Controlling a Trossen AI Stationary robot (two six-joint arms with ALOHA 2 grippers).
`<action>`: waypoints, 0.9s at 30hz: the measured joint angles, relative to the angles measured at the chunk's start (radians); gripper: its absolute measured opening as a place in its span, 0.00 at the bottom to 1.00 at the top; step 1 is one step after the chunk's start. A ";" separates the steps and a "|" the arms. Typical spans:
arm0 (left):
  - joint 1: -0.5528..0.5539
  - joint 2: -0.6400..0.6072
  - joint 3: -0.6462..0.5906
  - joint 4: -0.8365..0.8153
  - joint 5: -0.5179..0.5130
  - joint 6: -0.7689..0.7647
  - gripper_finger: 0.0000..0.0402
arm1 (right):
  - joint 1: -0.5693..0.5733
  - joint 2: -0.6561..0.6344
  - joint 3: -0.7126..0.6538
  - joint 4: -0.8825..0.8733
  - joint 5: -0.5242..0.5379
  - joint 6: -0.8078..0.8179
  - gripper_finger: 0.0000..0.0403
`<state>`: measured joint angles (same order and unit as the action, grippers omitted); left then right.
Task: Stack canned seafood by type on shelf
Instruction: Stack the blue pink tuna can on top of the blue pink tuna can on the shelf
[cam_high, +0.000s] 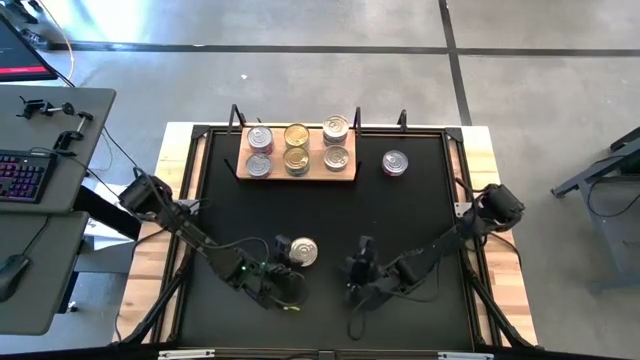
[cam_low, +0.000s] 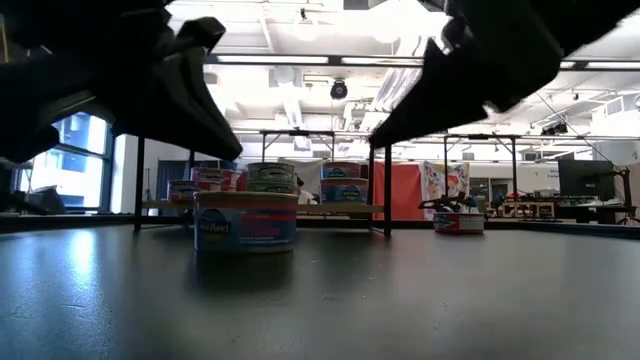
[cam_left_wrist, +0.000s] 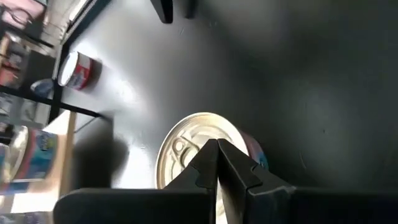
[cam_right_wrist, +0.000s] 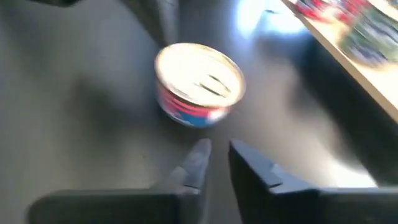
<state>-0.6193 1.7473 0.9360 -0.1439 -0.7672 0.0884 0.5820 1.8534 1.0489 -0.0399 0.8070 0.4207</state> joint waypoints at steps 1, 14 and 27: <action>0.006 0.000 0.000 0.009 0.011 -0.009 0.00 | -0.010 0.000 0.000 0.035 -0.035 -0.071 0.19; 0.001 -0.045 0.001 -0.025 0.068 -0.045 0.03 | -0.089 0.153 0.000 0.396 -0.198 -0.609 0.65; 0.073 -0.033 -0.094 -0.012 0.222 0.028 0.36 | -0.082 0.172 0.000 0.441 -0.153 -0.595 0.65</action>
<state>-0.5467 1.7145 0.8424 -0.1557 -0.5449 0.1160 0.4999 2.0258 1.0489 0.4011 0.6541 -0.1745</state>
